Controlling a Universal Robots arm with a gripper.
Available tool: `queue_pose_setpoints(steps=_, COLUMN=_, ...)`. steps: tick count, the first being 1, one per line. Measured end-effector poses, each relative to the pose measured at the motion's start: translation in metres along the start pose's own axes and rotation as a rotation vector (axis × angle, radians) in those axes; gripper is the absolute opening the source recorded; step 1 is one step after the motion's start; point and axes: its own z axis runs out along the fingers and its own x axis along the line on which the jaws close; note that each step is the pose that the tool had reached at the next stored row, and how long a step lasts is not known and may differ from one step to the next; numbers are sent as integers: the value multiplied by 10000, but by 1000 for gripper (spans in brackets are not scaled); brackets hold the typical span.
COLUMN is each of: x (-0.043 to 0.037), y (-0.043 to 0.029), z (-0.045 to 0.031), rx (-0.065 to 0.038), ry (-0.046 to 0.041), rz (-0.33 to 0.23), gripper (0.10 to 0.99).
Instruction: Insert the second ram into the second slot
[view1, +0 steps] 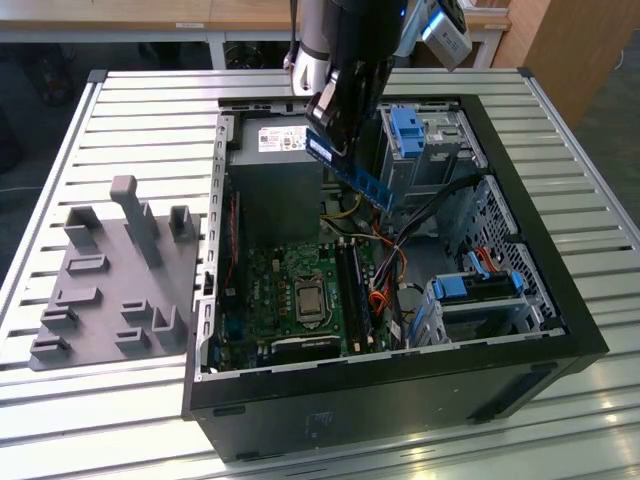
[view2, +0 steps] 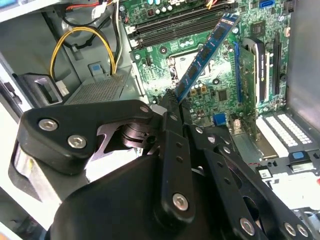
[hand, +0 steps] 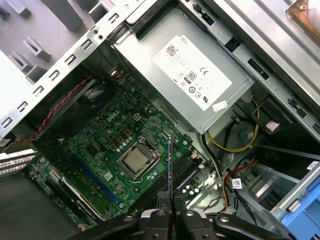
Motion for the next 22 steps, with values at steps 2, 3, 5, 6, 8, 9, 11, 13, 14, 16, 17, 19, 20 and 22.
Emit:
queue_pose_setpoints(steps=2, x=0, y=0, z=1, rx=-1, ry=-8, rz=223, gripper=137)
queue_pose_setpoints(steps=3, x=0, y=0, z=1, rx=-1, ry=-10, rz=340, gripper=137)
queue_pose_setpoints(steps=5, x=0, y=0, z=1, rx=1, ry=-14, rz=566, gripper=137)
queue_pose_setpoints(steps=6, x=0, y=0, z=1, rx=3, ry=-15, rz=669, gripper=137)
queue_pose_setpoints(steps=8, x=0, y=0, z=2, rx=4, ry=-19, rz=872, gripper=137)
queue_pose_setpoints(steps=9, x=0, y=0, z=2, rx=5, ry=-22, rz=975, gripper=137)
queue_pose_setpoints(steps=11, x=0, y=0, z=2, rx=7, ry=-25, rz=1191, gripper=137)
queue_pose_setpoints(steps=13, x=0, y=0, z=2, rx=10, ry=-28, rz=1387, gripper=137)
queue_pose_setpoints(steps=14, x=0, y=0, z=2, rx=11, ry=-30, rz=1481, gripper=137)
queue_pose_setpoints(steps=16, x=0, y=0, z=2, rx=13, ry=-32, rz=1663, gripper=137)
queue_pose_setpoints(steps=17, x=0, y=0, z=2, rx=13, ry=-34, rz=1750, gripper=137)
queue_pose_setpoints(steps=19, x=0, y=0, z=2, rx=14, ry=-39, rz=1924, gripper=137)
queue_pose_setpoints(steps=20, x=0, y=0, z=2, rx=14, ry=-41, rz=2017, gripper=137)
queue_pose_setpoints(steps=22, x=0, y=0, z=3, rx=14, ry=-45, rz=2186, gripper=137)
